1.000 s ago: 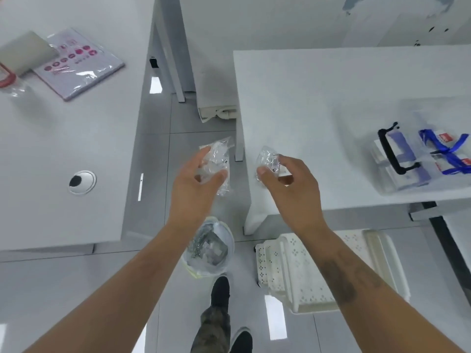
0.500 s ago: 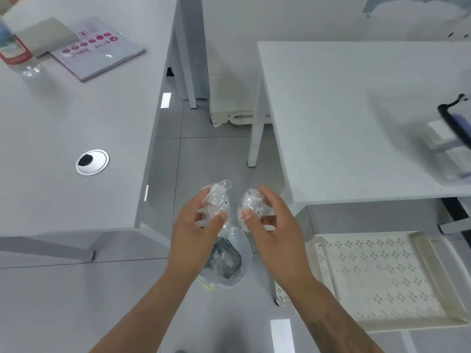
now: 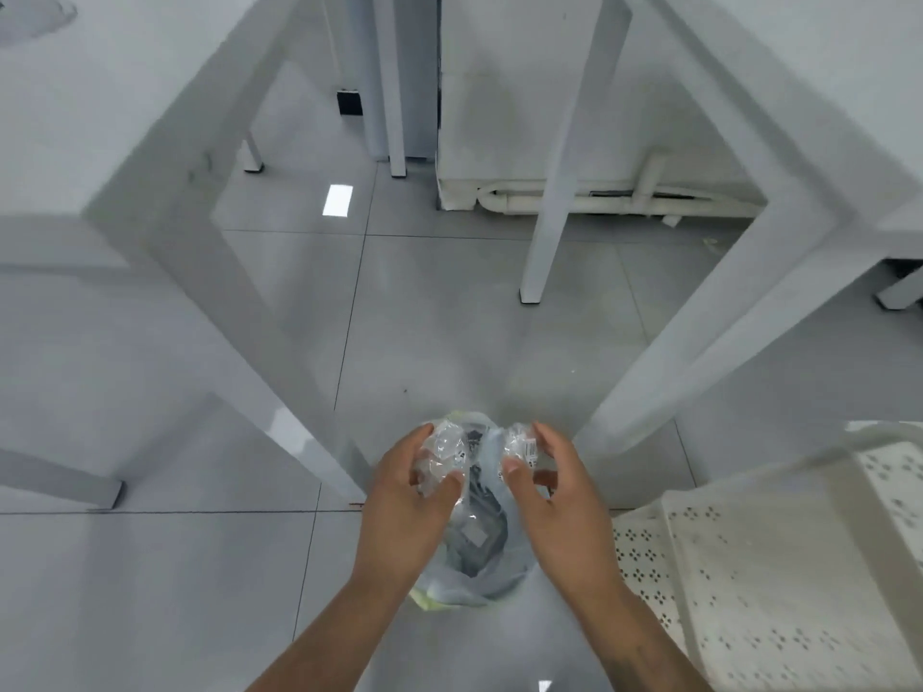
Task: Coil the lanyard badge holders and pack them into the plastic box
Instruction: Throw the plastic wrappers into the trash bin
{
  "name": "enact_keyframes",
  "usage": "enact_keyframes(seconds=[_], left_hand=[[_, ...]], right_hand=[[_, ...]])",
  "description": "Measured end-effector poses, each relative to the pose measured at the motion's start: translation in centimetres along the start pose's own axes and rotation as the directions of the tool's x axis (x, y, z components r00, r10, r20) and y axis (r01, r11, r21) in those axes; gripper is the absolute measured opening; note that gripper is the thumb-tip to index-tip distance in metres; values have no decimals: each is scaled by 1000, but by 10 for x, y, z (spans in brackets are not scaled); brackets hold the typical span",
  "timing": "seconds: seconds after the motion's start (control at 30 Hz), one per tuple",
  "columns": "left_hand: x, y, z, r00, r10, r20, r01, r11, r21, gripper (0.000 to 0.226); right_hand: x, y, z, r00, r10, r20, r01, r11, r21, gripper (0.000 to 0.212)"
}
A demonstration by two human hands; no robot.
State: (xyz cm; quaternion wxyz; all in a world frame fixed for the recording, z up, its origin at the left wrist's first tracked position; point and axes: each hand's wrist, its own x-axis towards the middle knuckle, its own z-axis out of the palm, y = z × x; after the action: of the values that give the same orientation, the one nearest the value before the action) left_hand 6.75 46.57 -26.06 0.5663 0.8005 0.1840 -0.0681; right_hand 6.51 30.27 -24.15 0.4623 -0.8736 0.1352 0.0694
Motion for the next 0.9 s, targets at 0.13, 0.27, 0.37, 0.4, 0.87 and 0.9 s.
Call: enact_keyframes(seconds=[0.13,0.27,0.37,0.4,0.87,0.9], left_hand=[[9,-52,14,1000,-13,25,12,998,59,55],[21,-82,27,998,-56,22,53,988,143,62],[21,-93,30,994,-98,46,85,970,227,69],[19,-96,30,993,-107,54,91,966,241,71],[8,-83,24,998,36,59,-49,973,224,56],[9,-81,24,997,42,60,-54,974,221,56]], right_hand=[[7,44,31,998,-2,56,9,993,-115,50],[14,71,48,995,19,100,4,975,-221,53],[13,82,54,988,18,153,22,967,-255,51],[13,84,56,986,15,167,30,964,-264,50],[13,95,58,991,-83,102,103,973,-205,56],[14,94,58,992,-88,87,103,977,-185,57]])
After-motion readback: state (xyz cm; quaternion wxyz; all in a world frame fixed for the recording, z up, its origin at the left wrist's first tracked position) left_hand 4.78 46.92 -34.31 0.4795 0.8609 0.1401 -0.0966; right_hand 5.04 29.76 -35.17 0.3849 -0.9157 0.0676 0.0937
